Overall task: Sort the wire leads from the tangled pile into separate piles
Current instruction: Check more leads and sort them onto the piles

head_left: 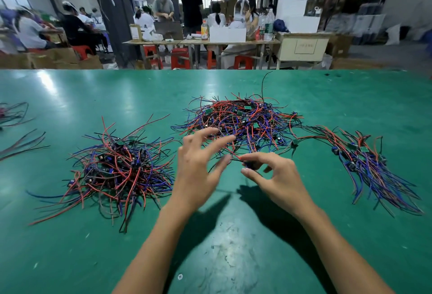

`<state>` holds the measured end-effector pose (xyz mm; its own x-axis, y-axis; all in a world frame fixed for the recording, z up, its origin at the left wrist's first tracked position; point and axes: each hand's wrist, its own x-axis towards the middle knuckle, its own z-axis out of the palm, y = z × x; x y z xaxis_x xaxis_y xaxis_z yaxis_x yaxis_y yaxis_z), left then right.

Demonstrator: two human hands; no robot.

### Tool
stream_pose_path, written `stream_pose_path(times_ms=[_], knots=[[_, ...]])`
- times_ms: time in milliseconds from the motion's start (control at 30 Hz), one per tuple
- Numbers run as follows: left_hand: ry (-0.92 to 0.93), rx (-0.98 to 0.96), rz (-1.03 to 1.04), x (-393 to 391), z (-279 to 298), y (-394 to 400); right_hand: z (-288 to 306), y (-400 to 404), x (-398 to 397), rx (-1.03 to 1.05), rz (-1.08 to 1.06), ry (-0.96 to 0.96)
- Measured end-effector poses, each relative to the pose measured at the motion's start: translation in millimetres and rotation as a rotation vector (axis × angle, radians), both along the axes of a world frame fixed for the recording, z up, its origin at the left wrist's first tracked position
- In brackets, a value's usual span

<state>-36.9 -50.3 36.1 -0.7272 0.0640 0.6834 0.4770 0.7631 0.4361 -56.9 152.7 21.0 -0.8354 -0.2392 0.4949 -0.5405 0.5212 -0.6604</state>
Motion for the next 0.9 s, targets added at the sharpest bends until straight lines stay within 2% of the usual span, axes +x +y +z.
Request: stream_pose_path(times_ms=[33, 100, 233, 300, 367, 433, 500, 700, 800, 900], knots=[[0.002, -0.166, 0.032, 2, -4, 4, 1, -1, 0, -0.026, 0.012, 0.014], [-0.054, -0.226, 0.034, 4, -9, 11, 3, -2, 0, -0.128, 0.038, -0.03], [-0.108, -0.095, 0.027, 4, -8, 13, 4, -3, -1, -0.298, 0.159, -0.23], [-0.128, -0.068, 0.032, 4, -7, 13, 5, -3, -1, -0.469, 0.231, -0.366], [-0.166, 0.046, -0.008, 5, -7, 15, 8, -3, -1, -0.608, 0.269, -0.501], [-0.258, 0.252, -0.128, 4, -5, 17, 9, -4, -2, -0.614, 0.232, -0.525], [-0.332, 0.322, -0.198, 4, -3, 17, 8, -6, -2, -0.626, 0.194, -0.503], [-0.455, 0.451, -0.195, 3, -5, 20, 9, -11, -1, -1.068, 0.146, -0.652], [-0.507, 0.498, -0.216, 3, -6, 21, 6, -11, -2, -1.043, 0.164, -0.718], [-0.556, 0.462, -0.209, 2, -8, 19, 5, -10, -2, -0.917, 0.091, -0.687]])
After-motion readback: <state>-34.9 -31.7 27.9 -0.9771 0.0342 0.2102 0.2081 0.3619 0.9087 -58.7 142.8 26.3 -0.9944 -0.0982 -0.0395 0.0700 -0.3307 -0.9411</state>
